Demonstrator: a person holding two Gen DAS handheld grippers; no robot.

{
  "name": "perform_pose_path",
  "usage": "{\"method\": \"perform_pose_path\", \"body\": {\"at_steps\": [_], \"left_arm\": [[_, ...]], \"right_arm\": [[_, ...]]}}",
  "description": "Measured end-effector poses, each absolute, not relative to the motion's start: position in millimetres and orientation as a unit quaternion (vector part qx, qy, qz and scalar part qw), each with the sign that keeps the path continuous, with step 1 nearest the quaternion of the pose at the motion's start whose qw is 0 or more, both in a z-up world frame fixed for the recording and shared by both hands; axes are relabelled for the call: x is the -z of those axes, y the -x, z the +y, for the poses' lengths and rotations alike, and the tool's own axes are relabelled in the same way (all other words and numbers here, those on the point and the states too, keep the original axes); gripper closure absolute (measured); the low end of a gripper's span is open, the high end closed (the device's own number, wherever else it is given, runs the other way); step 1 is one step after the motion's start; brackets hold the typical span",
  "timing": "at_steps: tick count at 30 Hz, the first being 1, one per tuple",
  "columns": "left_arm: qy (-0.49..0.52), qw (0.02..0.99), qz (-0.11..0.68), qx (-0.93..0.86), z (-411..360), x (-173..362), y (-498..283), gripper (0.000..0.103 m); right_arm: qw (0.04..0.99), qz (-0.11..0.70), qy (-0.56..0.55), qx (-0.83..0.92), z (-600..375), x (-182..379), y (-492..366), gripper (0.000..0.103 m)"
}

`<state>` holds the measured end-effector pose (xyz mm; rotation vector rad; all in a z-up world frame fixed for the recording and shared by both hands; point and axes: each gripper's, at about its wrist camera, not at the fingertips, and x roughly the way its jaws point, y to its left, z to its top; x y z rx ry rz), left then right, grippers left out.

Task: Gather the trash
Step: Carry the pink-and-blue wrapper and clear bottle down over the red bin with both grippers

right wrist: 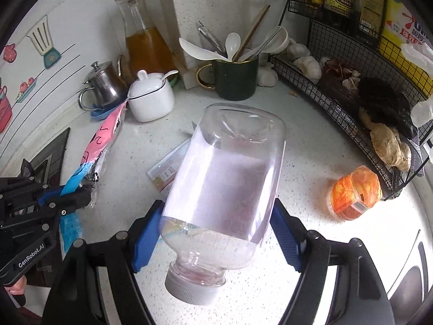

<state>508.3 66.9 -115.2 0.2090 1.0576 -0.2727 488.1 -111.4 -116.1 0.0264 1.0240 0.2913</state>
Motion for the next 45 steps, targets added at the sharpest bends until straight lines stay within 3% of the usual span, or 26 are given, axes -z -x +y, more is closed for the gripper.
{"method": "perform_pose_path", "body": {"at_steps": [18,32,45], "left_arm": [[-0.039,0.858,0.511,0.031,91.2,107.5,-346.8,0.096],[-0.030,0.844,0.531,0.066,109.7,128.3,-255.0,0.096],[-0.042,0.798,0.589,0.117,106.8,197.1,-166.2,0.096]], "right_arm": [[0.834,0.488,0.022,-0.257,-87.4,116.1,-366.9,0.029],[0.830,0.501,0.017,-0.245,-59.4,126.4,-268.8,0.029],[0.812,0.546,0.004,-0.205,-48.4,176.9,-167.2,0.029]]}}
